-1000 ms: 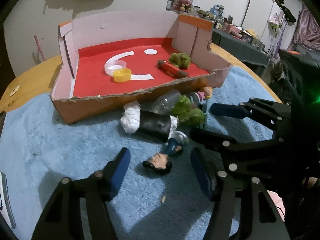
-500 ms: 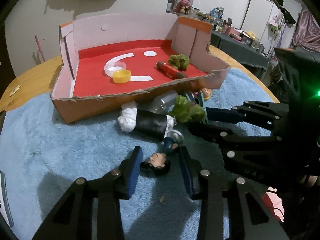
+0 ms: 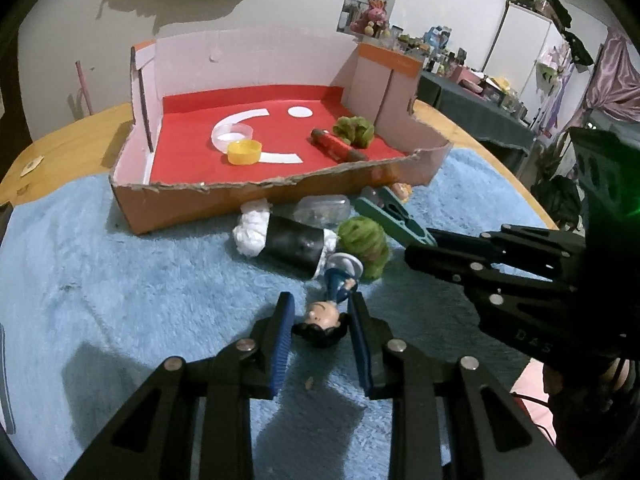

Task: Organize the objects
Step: 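Grasp the teal clothespin with the right tool while the left tool grasps the dark-haired figurine, then lift the clothespin and figurine off the rug with both tools, then carry the clothespin and figurine into the red-lined box with both tools, then open both tools to release the clothespin and figurine in the box, then withdraw both tools from the box back over the rug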

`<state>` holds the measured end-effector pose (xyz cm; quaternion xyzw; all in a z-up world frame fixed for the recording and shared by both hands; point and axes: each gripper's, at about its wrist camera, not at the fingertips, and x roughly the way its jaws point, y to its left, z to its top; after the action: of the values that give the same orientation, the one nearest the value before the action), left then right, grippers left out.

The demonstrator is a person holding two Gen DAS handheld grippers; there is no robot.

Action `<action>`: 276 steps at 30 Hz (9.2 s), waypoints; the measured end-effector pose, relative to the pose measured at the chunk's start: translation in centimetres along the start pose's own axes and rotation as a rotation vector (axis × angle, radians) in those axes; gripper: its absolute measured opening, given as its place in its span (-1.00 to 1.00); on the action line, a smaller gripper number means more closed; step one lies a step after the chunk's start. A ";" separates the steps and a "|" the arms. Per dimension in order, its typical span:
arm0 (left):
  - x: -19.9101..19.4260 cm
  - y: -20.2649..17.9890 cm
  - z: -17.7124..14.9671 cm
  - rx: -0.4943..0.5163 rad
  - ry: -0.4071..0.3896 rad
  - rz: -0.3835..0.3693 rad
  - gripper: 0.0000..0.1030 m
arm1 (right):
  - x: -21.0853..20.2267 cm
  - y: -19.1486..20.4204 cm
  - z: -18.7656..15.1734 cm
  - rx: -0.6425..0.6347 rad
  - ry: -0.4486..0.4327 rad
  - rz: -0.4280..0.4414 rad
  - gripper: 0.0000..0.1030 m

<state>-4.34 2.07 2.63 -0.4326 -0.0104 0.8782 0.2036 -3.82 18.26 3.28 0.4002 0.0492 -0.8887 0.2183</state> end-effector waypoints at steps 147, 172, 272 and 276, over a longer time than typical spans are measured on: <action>-2.2 0.4 5.8 -0.014 -0.085 0.034 -0.53 | -3.4 1.0 4.7 -0.025 -0.096 0.040 -0.50; 1.9 3.1 10.5 -0.031 -0.004 0.022 -0.53 | 1.7 -1.8 9.7 -0.001 -0.015 0.065 -0.50; -0.5 3.1 7.7 -0.058 -0.048 0.092 0.52 | -2.0 -2.0 6.6 0.049 -0.054 -0.020 0.91; -0.8 2.6 6.9 -0.049 -0.050 0.091 0.59 | -2.5 -1.8 5.9 0.050 -0.055 -0.026 0.92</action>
<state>-10.09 0.51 7.03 -0.4154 -0.0172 0.8966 0.1523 -7.22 19.21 8.95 0.3802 0.0261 -0.9031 0.1978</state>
